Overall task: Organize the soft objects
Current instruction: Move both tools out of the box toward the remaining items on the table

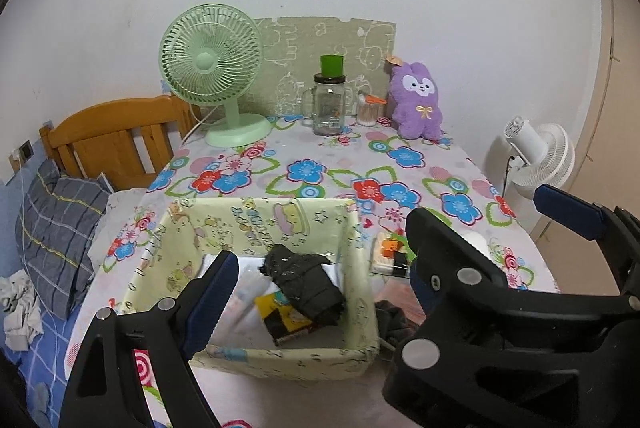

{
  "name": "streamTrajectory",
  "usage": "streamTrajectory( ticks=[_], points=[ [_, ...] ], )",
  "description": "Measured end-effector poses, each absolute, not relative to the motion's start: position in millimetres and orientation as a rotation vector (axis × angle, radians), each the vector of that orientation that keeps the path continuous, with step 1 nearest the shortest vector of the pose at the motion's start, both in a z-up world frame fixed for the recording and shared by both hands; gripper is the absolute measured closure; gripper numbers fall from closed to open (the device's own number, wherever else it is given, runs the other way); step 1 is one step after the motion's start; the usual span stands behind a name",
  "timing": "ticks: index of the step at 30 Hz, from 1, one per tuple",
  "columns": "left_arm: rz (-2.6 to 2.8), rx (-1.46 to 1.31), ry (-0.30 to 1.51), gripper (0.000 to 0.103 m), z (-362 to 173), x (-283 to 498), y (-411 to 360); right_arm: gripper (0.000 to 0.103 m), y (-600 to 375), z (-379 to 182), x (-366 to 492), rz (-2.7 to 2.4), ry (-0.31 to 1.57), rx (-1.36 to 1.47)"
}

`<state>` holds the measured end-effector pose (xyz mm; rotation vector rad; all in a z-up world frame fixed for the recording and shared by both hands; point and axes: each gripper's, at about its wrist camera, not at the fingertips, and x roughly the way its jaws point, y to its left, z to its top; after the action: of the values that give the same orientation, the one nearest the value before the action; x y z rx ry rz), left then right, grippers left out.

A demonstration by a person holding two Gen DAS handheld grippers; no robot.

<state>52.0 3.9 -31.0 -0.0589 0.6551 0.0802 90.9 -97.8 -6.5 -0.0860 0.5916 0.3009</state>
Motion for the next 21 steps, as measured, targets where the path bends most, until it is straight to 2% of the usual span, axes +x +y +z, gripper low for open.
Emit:
streamTrajectory(
  ticks=[21],
  points=[
    [0.019,0.002,0.635,0.014,-34,44,-59,0.002,-164,-14,74,0.23,0.57,-0.058]
  ],
)
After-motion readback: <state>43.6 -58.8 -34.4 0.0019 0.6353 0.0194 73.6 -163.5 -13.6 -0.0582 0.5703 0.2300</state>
